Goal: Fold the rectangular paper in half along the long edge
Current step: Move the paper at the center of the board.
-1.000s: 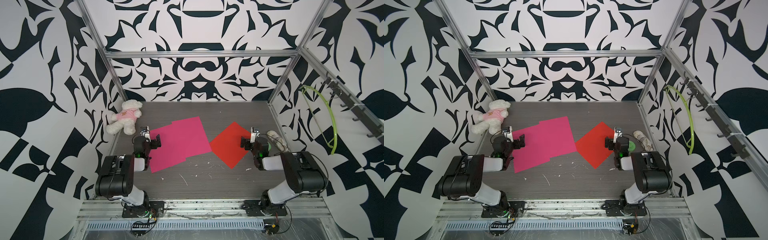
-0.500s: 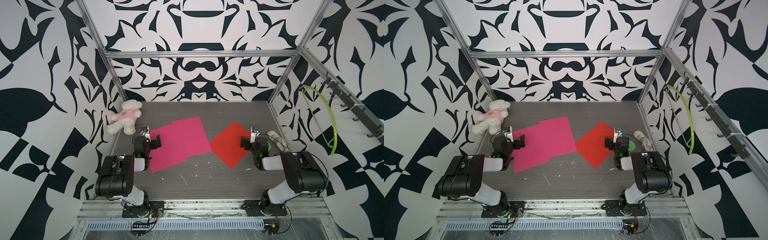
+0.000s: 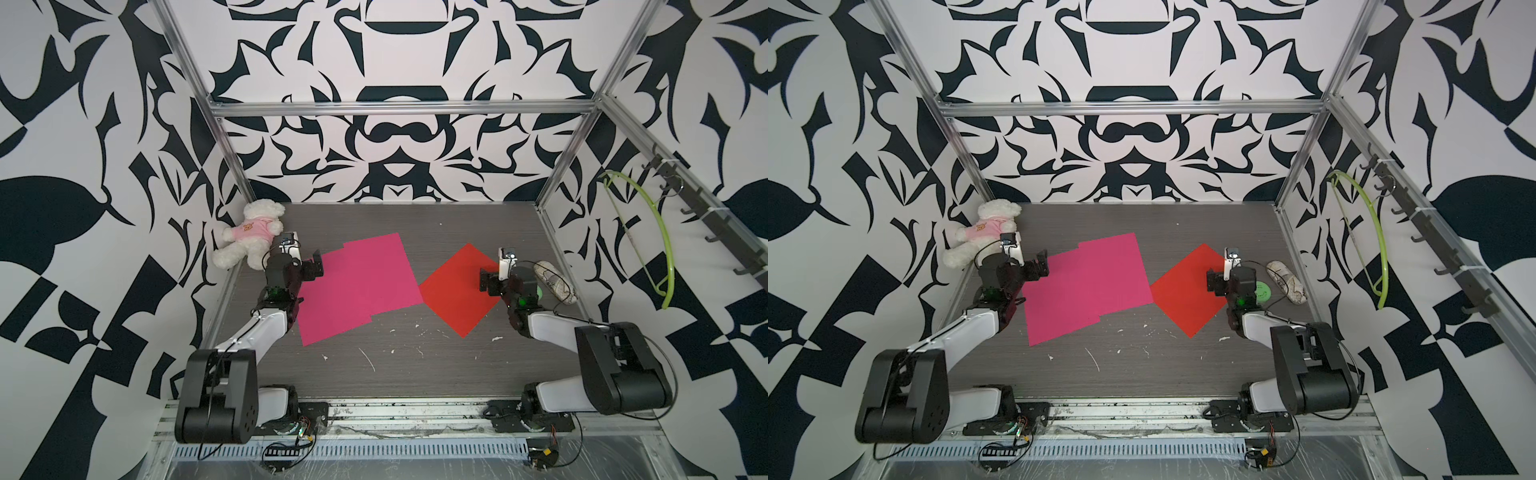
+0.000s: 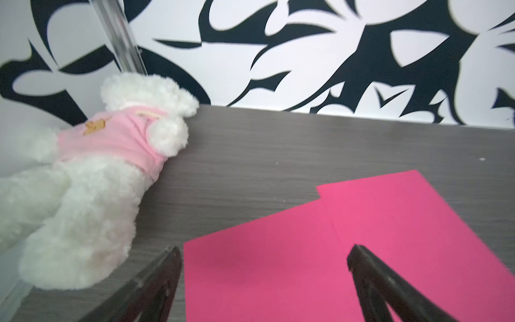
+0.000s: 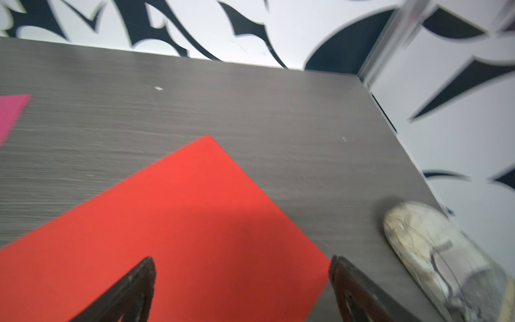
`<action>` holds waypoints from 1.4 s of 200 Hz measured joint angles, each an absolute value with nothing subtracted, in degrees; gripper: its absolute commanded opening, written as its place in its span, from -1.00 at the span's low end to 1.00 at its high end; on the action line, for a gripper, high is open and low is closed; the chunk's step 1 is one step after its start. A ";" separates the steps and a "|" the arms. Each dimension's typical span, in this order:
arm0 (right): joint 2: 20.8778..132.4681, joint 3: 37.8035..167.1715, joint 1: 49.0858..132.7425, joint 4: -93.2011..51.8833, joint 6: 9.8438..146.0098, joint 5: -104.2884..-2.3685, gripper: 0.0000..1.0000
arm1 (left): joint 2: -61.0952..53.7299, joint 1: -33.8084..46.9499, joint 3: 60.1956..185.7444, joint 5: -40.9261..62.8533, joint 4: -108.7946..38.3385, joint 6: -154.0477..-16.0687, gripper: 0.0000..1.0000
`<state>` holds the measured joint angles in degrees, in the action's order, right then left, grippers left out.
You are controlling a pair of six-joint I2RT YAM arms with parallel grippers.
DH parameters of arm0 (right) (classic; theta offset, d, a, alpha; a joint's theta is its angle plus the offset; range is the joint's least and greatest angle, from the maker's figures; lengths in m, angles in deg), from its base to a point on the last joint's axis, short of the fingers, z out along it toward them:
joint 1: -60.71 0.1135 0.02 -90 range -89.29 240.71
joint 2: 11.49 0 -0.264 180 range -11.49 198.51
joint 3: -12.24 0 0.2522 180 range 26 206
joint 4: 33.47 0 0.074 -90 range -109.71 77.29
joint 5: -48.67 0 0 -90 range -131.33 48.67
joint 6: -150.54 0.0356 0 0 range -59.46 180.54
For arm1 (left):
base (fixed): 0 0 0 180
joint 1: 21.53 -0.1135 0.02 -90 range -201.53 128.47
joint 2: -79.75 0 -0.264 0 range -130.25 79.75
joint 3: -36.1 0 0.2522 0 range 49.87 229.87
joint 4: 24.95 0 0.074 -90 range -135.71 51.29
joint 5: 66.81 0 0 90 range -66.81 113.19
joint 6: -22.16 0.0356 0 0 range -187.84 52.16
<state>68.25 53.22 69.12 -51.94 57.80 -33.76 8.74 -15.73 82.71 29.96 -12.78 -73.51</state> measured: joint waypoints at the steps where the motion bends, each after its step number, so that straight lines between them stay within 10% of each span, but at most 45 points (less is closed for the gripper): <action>1: 68.21 53.42 69.36 -51.72 57.76 -33.76 1.00 | 9.05 -15.42 82.90 30.04 -13.13 -73.71 0.98; 69: 74.64 73.22 93.27 -33.16 60.36 -29.84 0.88 | 14.89 -6.98 83.25 31.33 -29.48 -89.31 0.98; 124: 93.28 88.91 105.46 -25.10 71.07 -32.23 -0.02 | 21.92 -6.98 79.25 31.44 -37.45 -96.85 0.98; 280: 102.44 94.46 106.82 -19.59 84.53 -39.22 0.08 | 21.84 -6.96 78.12 31.86 -44.10 -100.92 0.98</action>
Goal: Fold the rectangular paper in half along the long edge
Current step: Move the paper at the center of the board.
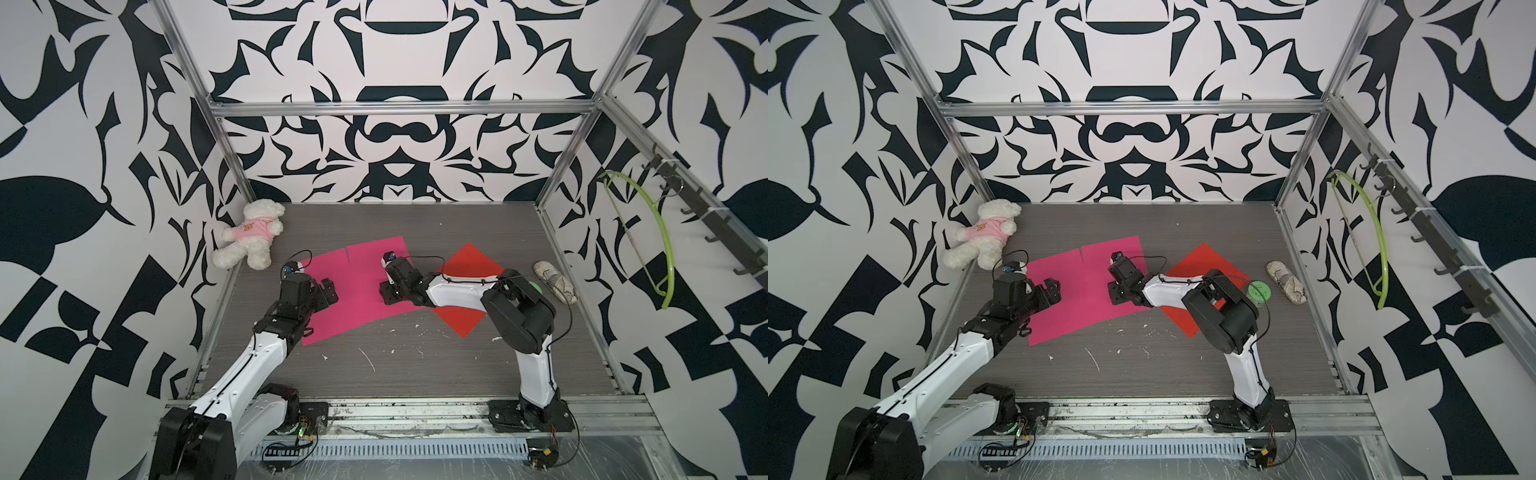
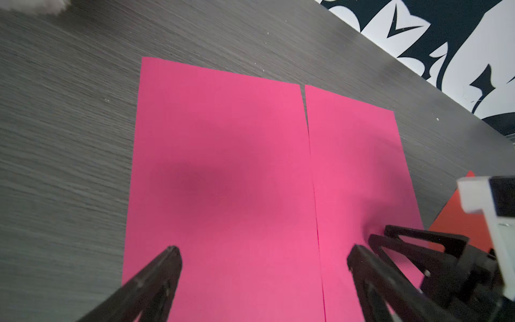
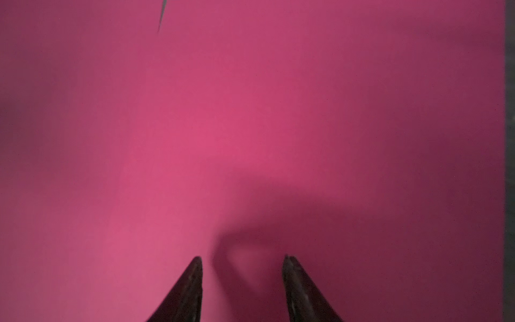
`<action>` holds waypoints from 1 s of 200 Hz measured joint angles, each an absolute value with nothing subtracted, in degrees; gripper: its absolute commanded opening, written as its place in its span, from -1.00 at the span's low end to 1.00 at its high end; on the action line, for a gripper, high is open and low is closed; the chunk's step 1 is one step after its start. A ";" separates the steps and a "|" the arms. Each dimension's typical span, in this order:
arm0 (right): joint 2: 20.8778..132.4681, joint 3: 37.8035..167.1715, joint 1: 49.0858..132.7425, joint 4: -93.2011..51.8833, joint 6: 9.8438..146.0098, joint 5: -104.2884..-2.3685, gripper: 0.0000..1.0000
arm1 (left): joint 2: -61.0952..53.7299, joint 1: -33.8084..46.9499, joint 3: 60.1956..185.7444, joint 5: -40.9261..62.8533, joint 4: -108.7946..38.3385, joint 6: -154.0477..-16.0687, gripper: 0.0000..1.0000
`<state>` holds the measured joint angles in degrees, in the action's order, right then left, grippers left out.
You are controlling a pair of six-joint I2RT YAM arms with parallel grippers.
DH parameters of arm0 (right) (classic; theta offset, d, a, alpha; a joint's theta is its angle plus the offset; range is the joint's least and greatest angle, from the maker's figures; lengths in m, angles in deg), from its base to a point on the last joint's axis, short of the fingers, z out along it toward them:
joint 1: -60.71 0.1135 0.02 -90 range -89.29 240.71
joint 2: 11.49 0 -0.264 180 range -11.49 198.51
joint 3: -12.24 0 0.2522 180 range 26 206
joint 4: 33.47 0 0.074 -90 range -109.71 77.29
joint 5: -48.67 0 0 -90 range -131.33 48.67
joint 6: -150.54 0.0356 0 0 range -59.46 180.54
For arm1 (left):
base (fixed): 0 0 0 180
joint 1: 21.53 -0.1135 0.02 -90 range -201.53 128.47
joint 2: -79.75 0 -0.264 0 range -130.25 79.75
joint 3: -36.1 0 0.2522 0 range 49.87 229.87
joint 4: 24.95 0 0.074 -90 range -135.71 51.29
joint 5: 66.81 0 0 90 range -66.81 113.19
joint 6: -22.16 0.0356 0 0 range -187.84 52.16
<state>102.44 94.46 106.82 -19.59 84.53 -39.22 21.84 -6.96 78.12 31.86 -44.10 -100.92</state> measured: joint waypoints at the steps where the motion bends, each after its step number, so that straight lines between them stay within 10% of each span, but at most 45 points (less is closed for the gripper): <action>1: 102.15 94.09 106.82 -19.61 84.57 -39.22 0.08 | 21.77 -6.94 78.12 31.82 -44.10 -100.94 0.98; 21: 96.95 88.67 106.78 -19.96 85.38 -38.85 0.56 | 19.78 -6.35 78.16 31.01 -43.75 -101.31 0.98; 53: 87.84 82.27 103.63 -20.79 89.38 -37.65 0.62 | 16.81 -3.38 79.47 30.81 -42.98 -101.55 0.98; 99: 85.41 77.79 91.26 -19.81 93.97 -38.50 -0.08 | 13.29 0.34 81.24 30.92 -41.34 -101.53 0.98; 200: 85.91 73.96 87.24 -18.98 96.57 -40.90 -0.32 | 11.04 5.17 83.60 32.14 -40.03 -101.55 0.98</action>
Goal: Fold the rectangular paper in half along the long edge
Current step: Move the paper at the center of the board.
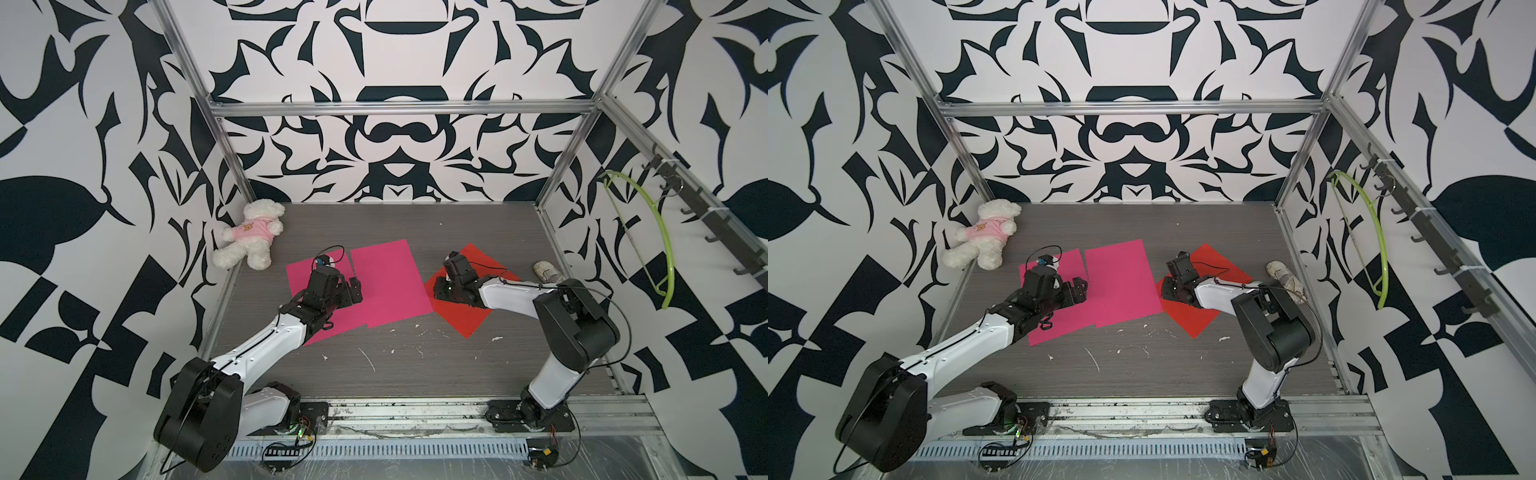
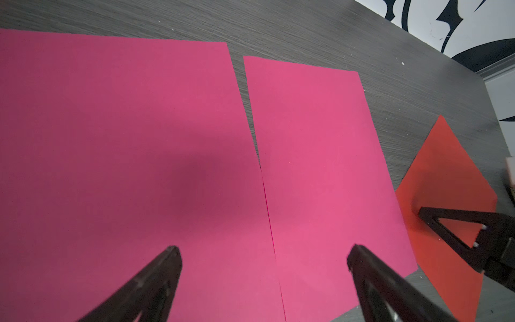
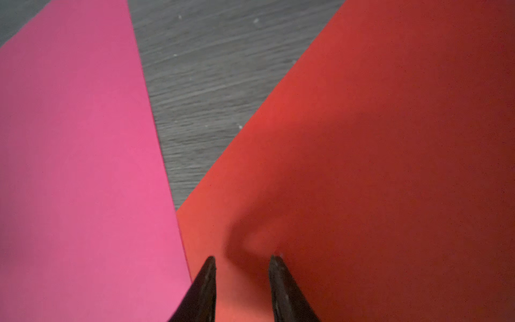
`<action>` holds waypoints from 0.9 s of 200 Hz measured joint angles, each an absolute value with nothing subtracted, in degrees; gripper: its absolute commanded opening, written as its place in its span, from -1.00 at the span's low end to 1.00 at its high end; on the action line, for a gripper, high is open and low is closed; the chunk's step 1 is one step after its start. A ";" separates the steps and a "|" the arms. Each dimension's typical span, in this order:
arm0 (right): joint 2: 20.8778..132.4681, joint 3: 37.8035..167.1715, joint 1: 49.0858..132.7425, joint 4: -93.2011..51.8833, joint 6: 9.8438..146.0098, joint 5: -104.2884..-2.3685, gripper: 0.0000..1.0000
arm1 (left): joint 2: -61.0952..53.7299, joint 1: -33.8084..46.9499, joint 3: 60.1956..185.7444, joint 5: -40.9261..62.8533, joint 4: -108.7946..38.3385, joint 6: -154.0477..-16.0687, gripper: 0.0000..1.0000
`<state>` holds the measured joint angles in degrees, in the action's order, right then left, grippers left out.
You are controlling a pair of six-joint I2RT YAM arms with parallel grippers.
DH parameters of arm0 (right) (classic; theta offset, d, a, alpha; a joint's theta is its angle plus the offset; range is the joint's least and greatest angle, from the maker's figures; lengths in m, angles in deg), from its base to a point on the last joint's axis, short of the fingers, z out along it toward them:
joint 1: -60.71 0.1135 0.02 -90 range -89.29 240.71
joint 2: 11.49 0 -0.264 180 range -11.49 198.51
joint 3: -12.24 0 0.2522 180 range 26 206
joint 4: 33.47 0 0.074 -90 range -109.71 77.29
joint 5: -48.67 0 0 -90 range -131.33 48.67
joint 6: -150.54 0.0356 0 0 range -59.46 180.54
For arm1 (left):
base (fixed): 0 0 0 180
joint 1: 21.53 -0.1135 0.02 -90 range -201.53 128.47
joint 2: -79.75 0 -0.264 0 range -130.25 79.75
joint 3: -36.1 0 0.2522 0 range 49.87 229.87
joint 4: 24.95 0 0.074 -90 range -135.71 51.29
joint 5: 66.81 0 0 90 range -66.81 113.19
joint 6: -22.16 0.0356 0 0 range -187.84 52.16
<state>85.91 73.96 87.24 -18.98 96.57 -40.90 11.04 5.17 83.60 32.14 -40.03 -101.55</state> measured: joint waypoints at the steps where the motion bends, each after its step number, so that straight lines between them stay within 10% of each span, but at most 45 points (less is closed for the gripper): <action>1: 85.87 73.87 87.15 -18.98 96.60 -40.90 -0.32 | 11.04 5.17 83.60 32.17 -40.03 -101.55 0.98; 110: 74.68 68.41 78.56 -13.01 91.35 -41.19 -0.09 | 6.78 5.43 85.33 36.67 -43.20 -108.57 1.00; 180: 80.34 79.38 92.79 -13.42 88.70 -41.54 -0.04 | -2.29 1.76 86.51 37.80 -47.14 -116.55 0.17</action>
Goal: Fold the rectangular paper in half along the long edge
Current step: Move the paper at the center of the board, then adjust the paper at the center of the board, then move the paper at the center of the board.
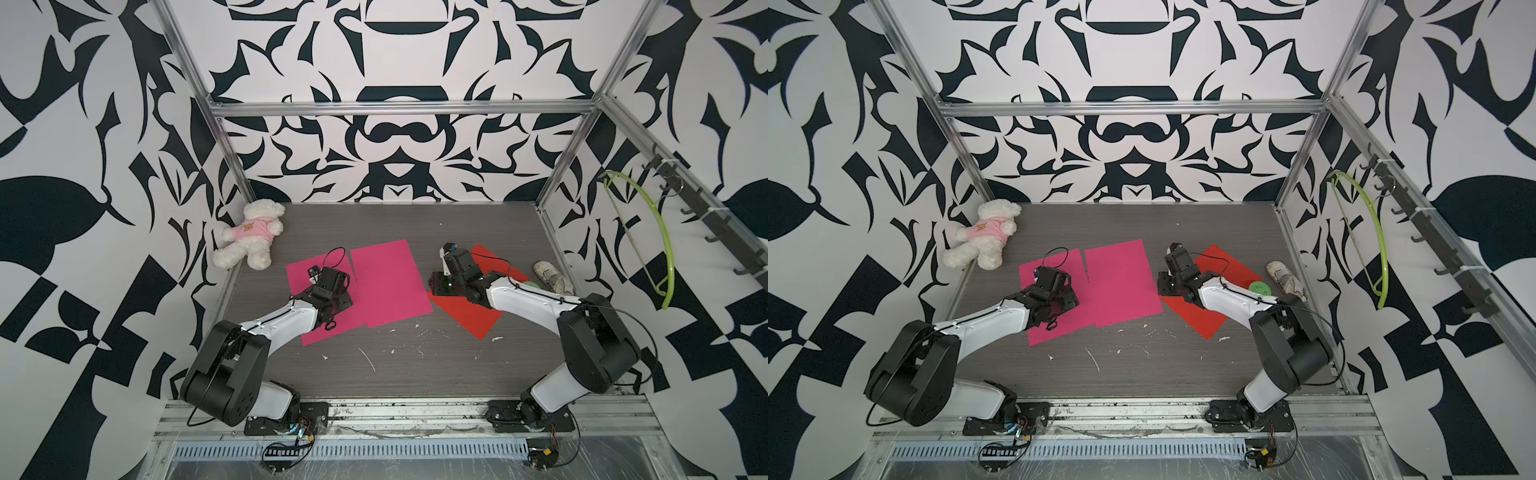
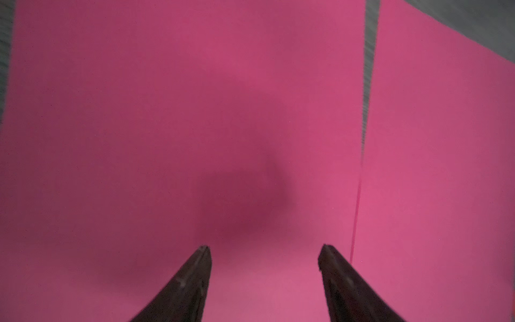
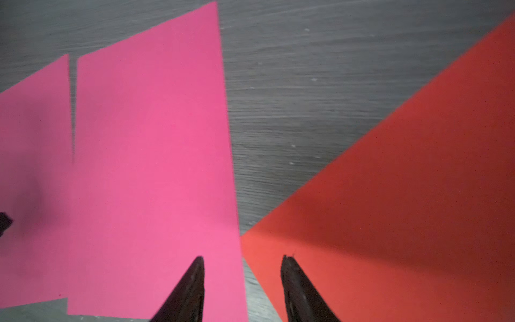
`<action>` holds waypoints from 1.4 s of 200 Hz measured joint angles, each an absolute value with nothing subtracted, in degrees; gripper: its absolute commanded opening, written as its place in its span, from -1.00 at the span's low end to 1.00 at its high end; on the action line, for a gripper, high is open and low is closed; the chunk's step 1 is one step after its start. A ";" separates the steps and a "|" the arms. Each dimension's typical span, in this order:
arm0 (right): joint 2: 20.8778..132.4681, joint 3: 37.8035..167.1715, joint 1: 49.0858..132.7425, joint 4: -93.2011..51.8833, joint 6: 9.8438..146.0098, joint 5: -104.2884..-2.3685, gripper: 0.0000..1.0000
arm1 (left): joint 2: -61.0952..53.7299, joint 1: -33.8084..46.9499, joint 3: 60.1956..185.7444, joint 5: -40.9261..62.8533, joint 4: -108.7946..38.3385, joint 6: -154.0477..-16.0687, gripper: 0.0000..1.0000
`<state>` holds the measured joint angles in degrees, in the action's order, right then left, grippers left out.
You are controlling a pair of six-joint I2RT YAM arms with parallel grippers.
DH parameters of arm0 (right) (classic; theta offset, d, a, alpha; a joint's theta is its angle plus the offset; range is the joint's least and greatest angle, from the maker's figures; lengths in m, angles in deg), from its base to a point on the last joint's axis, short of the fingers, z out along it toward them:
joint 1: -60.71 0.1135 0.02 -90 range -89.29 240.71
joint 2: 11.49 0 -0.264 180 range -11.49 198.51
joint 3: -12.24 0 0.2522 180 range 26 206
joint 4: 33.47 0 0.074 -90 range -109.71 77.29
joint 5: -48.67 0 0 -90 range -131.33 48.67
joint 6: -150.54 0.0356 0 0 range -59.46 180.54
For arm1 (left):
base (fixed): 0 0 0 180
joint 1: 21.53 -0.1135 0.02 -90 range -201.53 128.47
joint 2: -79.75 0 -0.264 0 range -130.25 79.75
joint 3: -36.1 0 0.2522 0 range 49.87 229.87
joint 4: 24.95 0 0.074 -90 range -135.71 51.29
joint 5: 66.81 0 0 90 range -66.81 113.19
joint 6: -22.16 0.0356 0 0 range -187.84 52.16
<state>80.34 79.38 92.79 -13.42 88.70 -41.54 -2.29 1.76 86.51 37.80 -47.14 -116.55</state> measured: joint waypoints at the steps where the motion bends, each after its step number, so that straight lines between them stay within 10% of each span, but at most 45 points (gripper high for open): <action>1: 80.52 79.58 93.01 -13.45 88.68 -41.58 -0.04 | -2.40 1.50 86.51 37.67 -47.20 -116.48 0.16; 74: 83.53 82.20 95.13 -12.53 88.88 -40.14 -0.05 | -3.45 -14.83 85.44 29.59 -43.64 -116.66 0.01; 125: 78.99 78.57 83.72 -9.49 90.10 -38.70 -0.08 | -1.29 -21.60 85.61 28.21 -47.62 -114.49 0.39; 182: 78.96 76.56 78.45 -8.18 89.08 -40.53 -0.05 | 0.64 -3.64 92.34 33.65 -52.10 -112.28 0.88; 280: 82.46 79.51 83.80 -11.04 89.36 -44.88 -0.06 | -24.83 16.80 111.05 29.04 -49.06 -115.48 0.36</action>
<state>82.46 79.51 83.80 -11.04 89.36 -44.88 -24.83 16.80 111.05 29.04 -49.06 -115.48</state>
